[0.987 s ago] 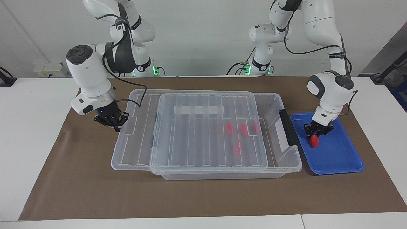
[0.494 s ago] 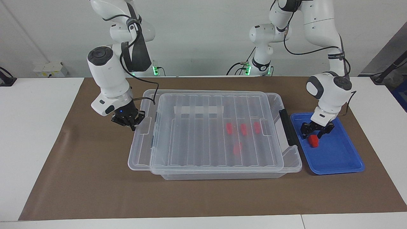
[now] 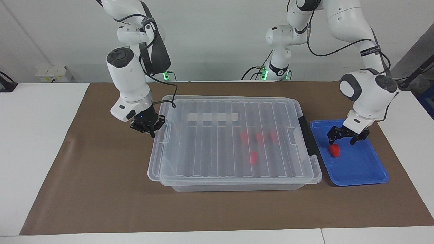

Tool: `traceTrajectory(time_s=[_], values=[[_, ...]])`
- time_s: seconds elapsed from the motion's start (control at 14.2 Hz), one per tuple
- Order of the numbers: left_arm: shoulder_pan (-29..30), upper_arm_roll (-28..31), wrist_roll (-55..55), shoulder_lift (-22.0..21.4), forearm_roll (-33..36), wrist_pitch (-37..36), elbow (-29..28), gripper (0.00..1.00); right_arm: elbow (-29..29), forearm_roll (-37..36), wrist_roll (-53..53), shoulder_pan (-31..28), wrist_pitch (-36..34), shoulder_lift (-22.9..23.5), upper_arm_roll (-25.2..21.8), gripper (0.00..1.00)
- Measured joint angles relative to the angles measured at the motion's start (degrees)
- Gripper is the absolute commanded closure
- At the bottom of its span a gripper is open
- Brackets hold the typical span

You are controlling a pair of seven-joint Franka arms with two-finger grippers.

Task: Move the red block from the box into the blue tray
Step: 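Lower the block into the tray while the right gripper slides the lid back, then open the left gripper to release the red block in the tray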

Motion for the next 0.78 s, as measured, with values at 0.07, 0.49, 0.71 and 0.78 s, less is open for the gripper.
traceTrajectory(time_s=[0.07,0.49,0.71,0.78], values=[[0.0,0.0,0.0,-0.4,0.0,-3.4,2.7,0.00,0.0,0.0,0.0,0.0,0.0,0.0,0.2,1.00],[-2.0,-0.5,0.5,-12.0,0.0,-16.1,6.9,0.00,0.0,0.0,0.0,0.0,0.0,0.0,0.7,1.00],[-9.4,1.5,0.4,-13.6,0.0,-16.3,6.3,0.00,0.0,0.0,0.0,0.0,0.0,0.0,0.8,1.00],[-13.0,3.5,0.4,-13.5,0.0,-16.3,6.3,0.00,0.0,0.0,0.0,0.0,0.0,0.0,0.8,1.00]])
